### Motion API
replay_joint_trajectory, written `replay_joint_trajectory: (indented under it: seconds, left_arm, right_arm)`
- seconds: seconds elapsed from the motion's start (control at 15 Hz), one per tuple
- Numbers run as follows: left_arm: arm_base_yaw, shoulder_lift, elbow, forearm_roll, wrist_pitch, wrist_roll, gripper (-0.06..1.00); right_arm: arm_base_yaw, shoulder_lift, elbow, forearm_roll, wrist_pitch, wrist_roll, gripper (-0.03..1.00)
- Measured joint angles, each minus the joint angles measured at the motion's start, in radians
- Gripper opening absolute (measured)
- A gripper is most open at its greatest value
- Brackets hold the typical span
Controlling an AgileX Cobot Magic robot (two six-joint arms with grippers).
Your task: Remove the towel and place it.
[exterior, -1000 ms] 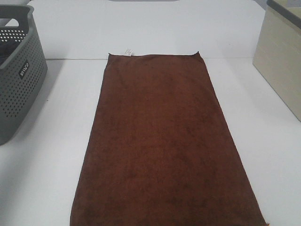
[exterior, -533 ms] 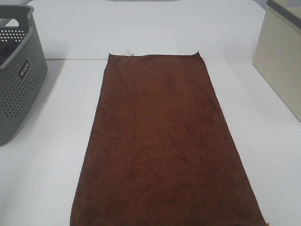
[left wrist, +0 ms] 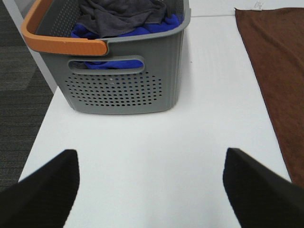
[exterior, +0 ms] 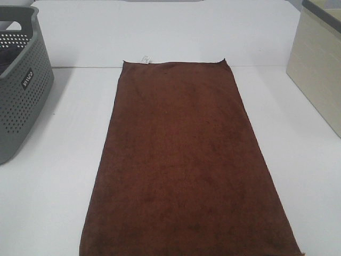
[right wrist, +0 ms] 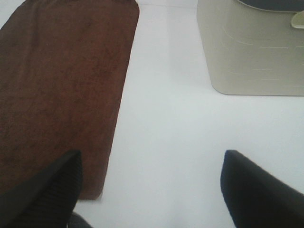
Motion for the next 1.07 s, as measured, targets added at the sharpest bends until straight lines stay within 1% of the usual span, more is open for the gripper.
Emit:
replay_joint_trajectory:
  seconds: [0.2, 0.27, 0.6, 0.87, 1.07]
  left_arm:
    - [0.0, 0.0, 0.069, -0.093, -0.019, 0.037, 0.76]
    - [0.0, -0.002, 0.1, -0.127, -0.088, 0.049, 0.76]
    - [0.0, -0.002, 0.106, -0.137, -0.109, 0.049, 0.76]
    - [0.001, -0.002, 0.106, -0.145, -0.109, 0.049, 0.76]
    - [0.032, -0.002, 0.106, -0.153, -0.109, 0.049, 0.76]
  right_arm:
    - [0.0, -0.01, 0.031, 0.0, -0.025, 0.0, 0.77]
    - [0.0, -0.01, 0.032, 0.0, -0.033, 0.0, 0.77]
    - [0.0, -0.01, 0.032, 0.0, -0.033, 0.0, 0.77]
    - [0.0, -0.01, 0.032, -0.03, -0.033, 0.0, 0.77]
    - [0.0, -0.01, 0.032, -0.042, -0.033, 0.0, 0.77]
